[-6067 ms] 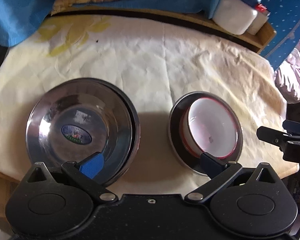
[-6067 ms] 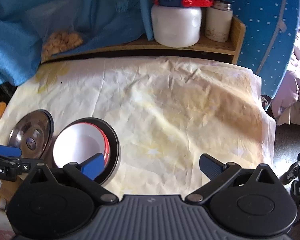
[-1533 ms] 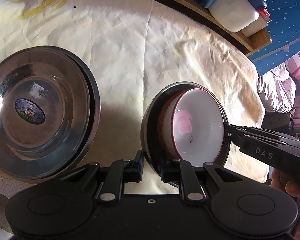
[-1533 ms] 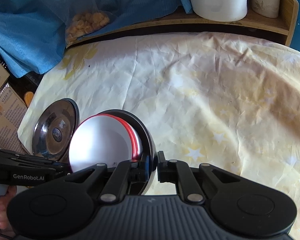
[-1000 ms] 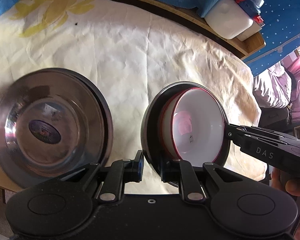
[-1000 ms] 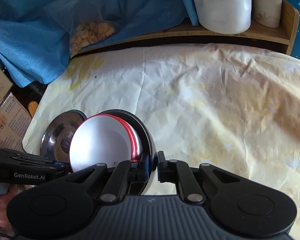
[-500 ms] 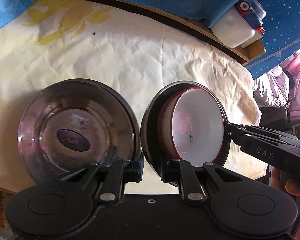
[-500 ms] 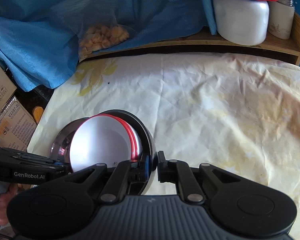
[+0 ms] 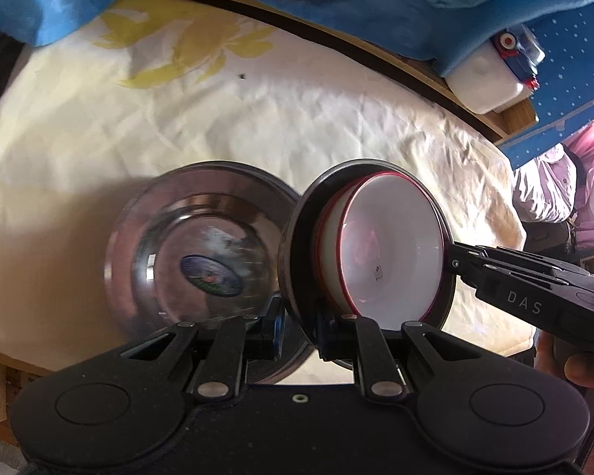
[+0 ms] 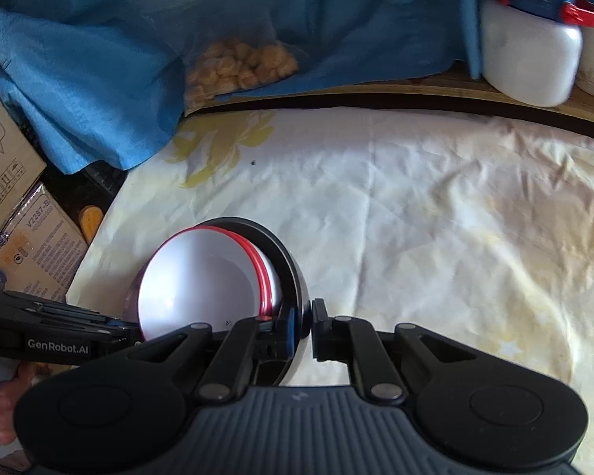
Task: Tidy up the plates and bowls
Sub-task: 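Lower the steel bowl onto the plate stack with the left tool while the right tool guides it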
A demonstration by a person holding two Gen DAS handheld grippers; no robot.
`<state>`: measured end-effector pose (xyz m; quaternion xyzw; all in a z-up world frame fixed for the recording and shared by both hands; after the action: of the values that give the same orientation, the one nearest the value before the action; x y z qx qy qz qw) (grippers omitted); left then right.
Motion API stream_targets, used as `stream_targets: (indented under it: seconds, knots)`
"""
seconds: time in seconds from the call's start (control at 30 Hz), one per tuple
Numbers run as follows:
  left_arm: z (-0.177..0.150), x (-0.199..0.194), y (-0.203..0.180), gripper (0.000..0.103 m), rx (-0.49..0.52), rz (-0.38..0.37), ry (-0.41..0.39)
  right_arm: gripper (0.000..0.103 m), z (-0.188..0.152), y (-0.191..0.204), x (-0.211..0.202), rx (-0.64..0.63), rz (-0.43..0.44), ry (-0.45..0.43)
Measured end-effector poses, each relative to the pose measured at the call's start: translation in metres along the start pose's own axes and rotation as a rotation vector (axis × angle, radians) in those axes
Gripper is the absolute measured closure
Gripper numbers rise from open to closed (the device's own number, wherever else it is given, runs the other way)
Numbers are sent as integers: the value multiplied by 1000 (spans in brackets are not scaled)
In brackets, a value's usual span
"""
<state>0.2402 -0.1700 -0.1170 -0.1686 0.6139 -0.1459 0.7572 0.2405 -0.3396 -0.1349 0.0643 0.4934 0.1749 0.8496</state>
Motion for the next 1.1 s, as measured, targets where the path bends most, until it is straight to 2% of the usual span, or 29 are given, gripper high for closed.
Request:
stream_targets:
  seconds: [0.23, 0.53, 1.1]
  knots:
    - [1, -12, 31, 87, -34, 30, -1, 94, 2, 28, 21, -34, 33, 25]
    - [-11, -8, 65, 87, -55, 59, 20, 94, 1, 55, 48, -49, 55, 76]
    - [-8, 4, 72, 87, -21, 64, 57, 94, -8, 56, 64, 4, 24, 104]
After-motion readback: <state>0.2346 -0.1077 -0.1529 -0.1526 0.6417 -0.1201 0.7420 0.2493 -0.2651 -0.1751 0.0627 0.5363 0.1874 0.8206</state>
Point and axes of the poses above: each gripper's, at about its wrist camera, not at the fingertips, and x roughly the way its jaws point, y to its left, z to its top, the point moved 7 cm from there along x, roughly the way its jaws point, and after that the axes turned 4 degrees about -x, right-handed, at the moved point
